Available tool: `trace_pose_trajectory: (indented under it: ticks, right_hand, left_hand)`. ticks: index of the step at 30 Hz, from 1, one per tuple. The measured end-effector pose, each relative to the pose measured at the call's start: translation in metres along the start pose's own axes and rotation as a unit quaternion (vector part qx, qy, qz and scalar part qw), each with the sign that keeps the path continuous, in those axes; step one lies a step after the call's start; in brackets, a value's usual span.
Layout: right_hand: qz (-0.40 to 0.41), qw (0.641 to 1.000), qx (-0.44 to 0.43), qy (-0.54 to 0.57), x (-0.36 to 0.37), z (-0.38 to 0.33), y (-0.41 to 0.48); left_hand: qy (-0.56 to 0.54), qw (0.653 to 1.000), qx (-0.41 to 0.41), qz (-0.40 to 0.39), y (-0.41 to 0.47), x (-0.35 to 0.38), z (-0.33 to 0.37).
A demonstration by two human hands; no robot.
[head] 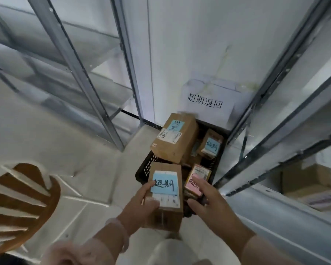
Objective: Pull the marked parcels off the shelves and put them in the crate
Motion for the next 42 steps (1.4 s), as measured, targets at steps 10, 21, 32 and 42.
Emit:
trace_pose_trajectory:
  ticks: [10, 21, 32, 42]
  right_hand:
    - [0.018, 0.997, 0.079, -0.001, -0.011, 0.033, 0.069]
    - [0.04, 0.987, 0.142, 0.07, 0.021, 0.079, 0.127]
    - [0.092, 0.97, 0.198, 0.105, 0.051, 0.109, 0.172]
    - [0.086, 0.975, 0.188, 0.077, 0.077, 0.126, 0.197]
  left_hand:
    - [0.059, 0.988, -0.137, -0.033, 0.126, -0.035, -0.012]
    - [0.094, 0.973, -0.198, -0.071, 0.24, -0.057, -0.046]
    - [0.183, 0.96, -0.165, -0.136, 0.313, -0.076, -0.072]
    - [0.136, 0.975, -0.125, -0.122, 0.352, -0.079, -0.125]
Point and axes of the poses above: each hand's wrist, its own y-axis towards the middle knuckle, its own x-axis out of the palm, z = x × y, the point moved 3 cm from there along y, towards the middle knuckle, and after that the axes turned 10 degrees about -z, right-handed, at the moved point
